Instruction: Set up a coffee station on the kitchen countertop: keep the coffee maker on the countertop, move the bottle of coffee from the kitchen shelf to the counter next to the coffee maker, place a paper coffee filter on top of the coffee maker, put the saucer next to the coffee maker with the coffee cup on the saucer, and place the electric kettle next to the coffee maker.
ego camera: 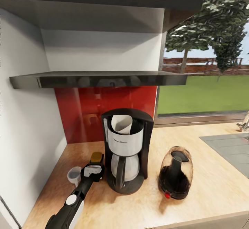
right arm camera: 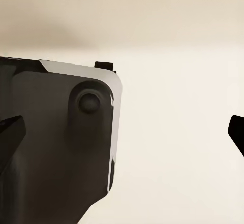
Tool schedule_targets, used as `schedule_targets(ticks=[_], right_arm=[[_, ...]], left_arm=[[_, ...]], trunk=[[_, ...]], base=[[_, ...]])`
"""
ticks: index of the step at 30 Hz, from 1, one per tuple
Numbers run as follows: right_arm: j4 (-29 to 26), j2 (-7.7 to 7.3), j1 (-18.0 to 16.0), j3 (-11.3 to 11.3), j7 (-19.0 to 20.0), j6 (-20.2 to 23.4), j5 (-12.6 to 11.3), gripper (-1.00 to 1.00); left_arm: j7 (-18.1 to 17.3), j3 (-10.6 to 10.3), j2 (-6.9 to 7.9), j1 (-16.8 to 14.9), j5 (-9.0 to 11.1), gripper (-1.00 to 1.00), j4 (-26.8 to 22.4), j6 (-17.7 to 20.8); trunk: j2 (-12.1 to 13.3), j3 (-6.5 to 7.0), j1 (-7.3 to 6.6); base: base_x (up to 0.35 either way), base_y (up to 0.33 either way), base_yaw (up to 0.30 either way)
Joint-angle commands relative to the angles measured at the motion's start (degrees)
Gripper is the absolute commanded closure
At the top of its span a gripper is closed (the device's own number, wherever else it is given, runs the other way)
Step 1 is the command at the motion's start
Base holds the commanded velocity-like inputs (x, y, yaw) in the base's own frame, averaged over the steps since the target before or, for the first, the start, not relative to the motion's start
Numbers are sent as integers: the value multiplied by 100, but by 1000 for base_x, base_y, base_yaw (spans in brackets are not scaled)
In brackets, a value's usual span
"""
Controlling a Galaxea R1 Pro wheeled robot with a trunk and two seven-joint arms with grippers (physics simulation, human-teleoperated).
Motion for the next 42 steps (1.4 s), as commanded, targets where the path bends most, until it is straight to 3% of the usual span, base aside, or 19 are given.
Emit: schedule_targets(ticks=[1, 9, 25, 42], right_arm=[[7, -2, -2, 40, 25, -21, -61, -100], [7, -2, -2, 40, 24, -21, -61, -100], [10, -10, -2, 39, 24, -21, -61, -100], [8, -7, -2, 40, 25, -21, -61, -100]], left_arm=[[-16, 6, -2, -1, -7, -100, 4, -17], [-16, 6, -10, -1, -7, -100, 4, -17], [-16, 6, -10, -1, -6, -100, -4, -17], [-16, 6, -10, -1, -6, -100, -17, -17]], trunk=[[-5, -2, 0], [-5, -2, 0], [-5, -2, 0], [-5, -2, 0]], base=[[-240, 0, 0], [-278, 0, 0], [-20, 0, 0], [-310, -27, 0]])
